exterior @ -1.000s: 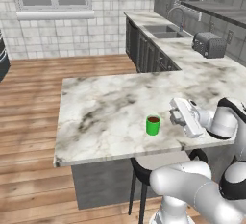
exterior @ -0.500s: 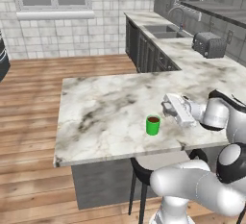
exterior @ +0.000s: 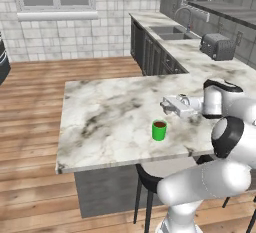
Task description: Pick up the marshmallow and place it in the cup of hot chocolate on the dining counter.
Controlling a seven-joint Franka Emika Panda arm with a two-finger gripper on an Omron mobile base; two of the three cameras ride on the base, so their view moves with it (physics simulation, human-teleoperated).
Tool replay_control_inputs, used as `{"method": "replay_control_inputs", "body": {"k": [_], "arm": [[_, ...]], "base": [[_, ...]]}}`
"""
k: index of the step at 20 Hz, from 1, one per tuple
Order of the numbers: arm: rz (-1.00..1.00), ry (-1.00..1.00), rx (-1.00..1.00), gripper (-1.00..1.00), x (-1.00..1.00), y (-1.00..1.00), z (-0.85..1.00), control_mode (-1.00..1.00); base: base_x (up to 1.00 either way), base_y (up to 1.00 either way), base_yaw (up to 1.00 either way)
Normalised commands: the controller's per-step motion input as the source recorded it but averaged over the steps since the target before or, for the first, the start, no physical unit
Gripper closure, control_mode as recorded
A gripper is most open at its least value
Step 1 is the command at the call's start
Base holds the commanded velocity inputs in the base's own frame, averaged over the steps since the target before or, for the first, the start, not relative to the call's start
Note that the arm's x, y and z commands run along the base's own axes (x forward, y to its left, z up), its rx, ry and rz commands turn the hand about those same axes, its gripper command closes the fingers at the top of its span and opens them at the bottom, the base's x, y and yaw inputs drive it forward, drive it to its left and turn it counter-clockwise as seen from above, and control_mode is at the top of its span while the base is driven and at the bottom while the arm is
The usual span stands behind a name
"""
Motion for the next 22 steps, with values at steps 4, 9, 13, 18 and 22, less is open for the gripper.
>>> {"method": "replay_control_inputs", "body": {"k": [4, 9, 13, 18, 22], "arm": [[0.20, 0.22, -0.12, 1.00, 0.42, 0.00, -0.40, -1.00], [0.21, 0.10, -0.02, 1.00, 0.11, -0.07, -0.30, -1.00], [0.22, 0.00, 0.00, 1.00, 0.01, -0.19, -0.35, -1.00], [0.13, 0.00, 0.00, 1.00, 0.28, -0.04, -0.32, -1.00], [0.01, 0.00, 0.00, 1.00, 0.47, 0.10, -0.13, -1.00]], "base": [[0.00, 0.00, 0.00], [0.00, 0.00, 0.00], [0.00, 0.00, 0.00], [0.00, 0.00, 0.00], [0.00, 0.00, 0.00]]}}
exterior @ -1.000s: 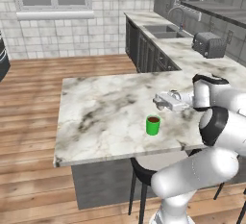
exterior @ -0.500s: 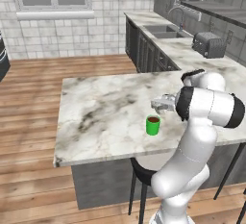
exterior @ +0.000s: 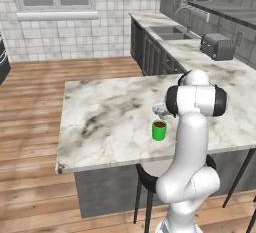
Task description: Pick up the marshmallow and place it in the cup of hot chocolate on the dining counter.
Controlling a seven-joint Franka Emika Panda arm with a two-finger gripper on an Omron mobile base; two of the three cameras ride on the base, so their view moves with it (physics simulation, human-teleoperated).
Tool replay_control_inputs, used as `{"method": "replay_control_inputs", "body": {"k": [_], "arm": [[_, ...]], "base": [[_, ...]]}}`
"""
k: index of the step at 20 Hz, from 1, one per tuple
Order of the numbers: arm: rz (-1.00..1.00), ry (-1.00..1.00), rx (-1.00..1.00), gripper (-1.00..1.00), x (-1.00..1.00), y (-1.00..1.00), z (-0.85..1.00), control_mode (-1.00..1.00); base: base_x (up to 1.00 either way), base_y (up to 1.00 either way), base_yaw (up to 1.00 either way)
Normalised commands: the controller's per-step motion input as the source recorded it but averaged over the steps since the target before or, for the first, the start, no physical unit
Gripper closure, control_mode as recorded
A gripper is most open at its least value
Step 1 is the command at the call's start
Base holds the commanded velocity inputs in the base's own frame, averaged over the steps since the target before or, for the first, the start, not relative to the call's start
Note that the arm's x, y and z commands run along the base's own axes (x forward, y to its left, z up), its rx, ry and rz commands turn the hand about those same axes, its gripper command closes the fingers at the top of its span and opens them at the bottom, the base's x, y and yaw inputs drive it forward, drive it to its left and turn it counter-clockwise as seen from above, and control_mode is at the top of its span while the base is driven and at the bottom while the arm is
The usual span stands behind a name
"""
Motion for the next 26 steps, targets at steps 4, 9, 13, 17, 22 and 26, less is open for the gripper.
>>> {"method": "replay_control_inputs", "body": {"k": [4, 9, 13, 17, 22, 26], "arm": [[0.00, 0.00, 0.00, 1.00, 0.26, 0.00, -0.17, -1.00], [0.00, -0.02, 0.00, 1.00, 0.09, 0.00, -0.23, -1.00], [0.00, -0.09, 0.00, 1.00, 0.00, 0.03, -0.08, -1.00], [0.00, -0.06, 0.00, 1.00, 0.05, 0.00, -0.14, -1.00], [0.00, -0.10, 0.00, 1.00, 0.00, 0.00, -0.15, -1.00], [0.00, -0.07, 0.00, 1.00, 0.03, 0.00, -0.09, -1.00]], "base": [[0.00, 0.00, 0.00], [0.00, 0.00, 0.00], [0.00, 0.00, 0.00], [0.00, 0.00, 0.00], [0.00, 0.00, 0.00], [0.00, 0.00, 0.00]]}}
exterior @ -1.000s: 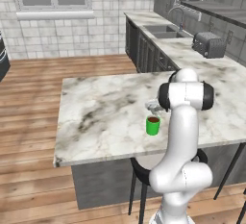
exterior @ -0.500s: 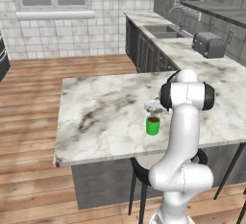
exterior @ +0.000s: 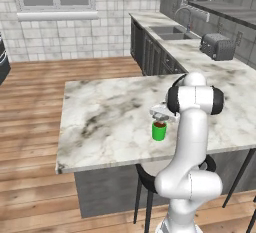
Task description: Pick up the marshmallow and place it in the cup of hot chocolate on the dining counter.
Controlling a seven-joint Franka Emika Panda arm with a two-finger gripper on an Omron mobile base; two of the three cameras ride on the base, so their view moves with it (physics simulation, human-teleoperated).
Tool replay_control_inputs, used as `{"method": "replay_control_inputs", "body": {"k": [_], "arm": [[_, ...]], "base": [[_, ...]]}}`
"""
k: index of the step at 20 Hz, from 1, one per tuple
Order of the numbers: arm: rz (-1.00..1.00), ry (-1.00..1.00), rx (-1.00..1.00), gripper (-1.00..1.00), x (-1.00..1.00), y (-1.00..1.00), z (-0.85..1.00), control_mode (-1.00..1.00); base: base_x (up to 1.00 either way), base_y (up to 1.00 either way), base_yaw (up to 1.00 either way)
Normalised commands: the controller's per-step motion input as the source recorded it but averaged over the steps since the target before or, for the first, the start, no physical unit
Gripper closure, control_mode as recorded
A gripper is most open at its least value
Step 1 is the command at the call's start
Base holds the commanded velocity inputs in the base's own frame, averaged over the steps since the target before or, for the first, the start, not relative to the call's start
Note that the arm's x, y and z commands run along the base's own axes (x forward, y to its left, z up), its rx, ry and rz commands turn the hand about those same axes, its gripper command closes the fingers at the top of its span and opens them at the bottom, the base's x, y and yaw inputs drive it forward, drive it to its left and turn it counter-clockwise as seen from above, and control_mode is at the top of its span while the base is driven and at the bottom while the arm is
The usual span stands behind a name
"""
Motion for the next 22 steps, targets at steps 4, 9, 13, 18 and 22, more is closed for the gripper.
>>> {"method": "replay_control_inputs", "body": {"k": [4, 9, 13, 18, 22], "arm": [[0.00, -0.06, 0.00, 1.00, 0.09, 0.00, -0.07, -1.00], [0.00, -0.01, 0.00, 1.00, 0.06, 0.00, -0.17, -1.00], [0.00, 0.00, 0.00, 1.00, 0.00, 0.03, -0.15, -1.00], [0.00, -0.06, 0.00, -1.00, -0.05, 0.11, -0.05, -1.00], [0.00, -0.05, 0.00, -1.00, -0.01, 0.02, 0.00, -1.00]], "base": [[0.00, 0.00, 0.00], [0.00, 0.00, 0.00], [0.00, 0.00, 0.00], [0.00, 0.00, 0.00], [0.00, 0.00, 0.00]]}}
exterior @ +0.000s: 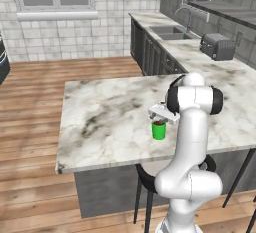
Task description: Pick up the marshmallow and place it in the cup of hot chocolate on the dining counter.
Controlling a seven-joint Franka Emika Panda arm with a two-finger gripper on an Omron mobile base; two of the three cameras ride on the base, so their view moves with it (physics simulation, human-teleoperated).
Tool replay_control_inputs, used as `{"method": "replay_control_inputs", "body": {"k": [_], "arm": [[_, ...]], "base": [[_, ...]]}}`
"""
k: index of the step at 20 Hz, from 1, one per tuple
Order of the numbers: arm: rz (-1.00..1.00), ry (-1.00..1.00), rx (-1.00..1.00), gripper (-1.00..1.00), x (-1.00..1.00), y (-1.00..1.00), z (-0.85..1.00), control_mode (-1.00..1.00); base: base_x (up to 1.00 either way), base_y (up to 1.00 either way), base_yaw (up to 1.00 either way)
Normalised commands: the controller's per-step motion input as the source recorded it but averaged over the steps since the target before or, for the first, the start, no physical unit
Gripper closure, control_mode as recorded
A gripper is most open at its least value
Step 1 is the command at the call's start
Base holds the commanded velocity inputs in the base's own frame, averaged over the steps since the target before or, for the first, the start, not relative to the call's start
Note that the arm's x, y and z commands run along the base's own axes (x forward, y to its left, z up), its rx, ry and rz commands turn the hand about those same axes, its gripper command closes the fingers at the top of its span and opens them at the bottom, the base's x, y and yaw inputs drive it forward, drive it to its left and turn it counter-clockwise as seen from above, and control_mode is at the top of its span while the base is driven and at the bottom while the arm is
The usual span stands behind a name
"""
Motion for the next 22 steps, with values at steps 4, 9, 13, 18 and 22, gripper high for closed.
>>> {"method": "replay_control_inputs", "body": {"k": [4, 9, 13, 18, 22], "arm": [[0.00, -0.05, 0.00, -1.00, -0.06, 0.00, 0.00, -1.00], [0.02, -0.11, 0.00, -1.00, -0.23, 0.04, 0.02, -1.00], [0.00, -0.18, 0.00, -1.00, -0.22, 0.00, 0.29, -1.00], [0.00, -0.24, 0.00, -1.00, -0.24, -0.03, 0.48, -1.00], [0.00, -0.25, 0.00, -1.00, -0.35, -0.04, 0.53, -1.00]], "base": [[0.00, 0.00, 0.00], [0.00, 0.00, 0.00], [0.00, 0.00, 0.00], [0.00, 0.00, 0.00], [0.00, 0.00, 0.00]]}}
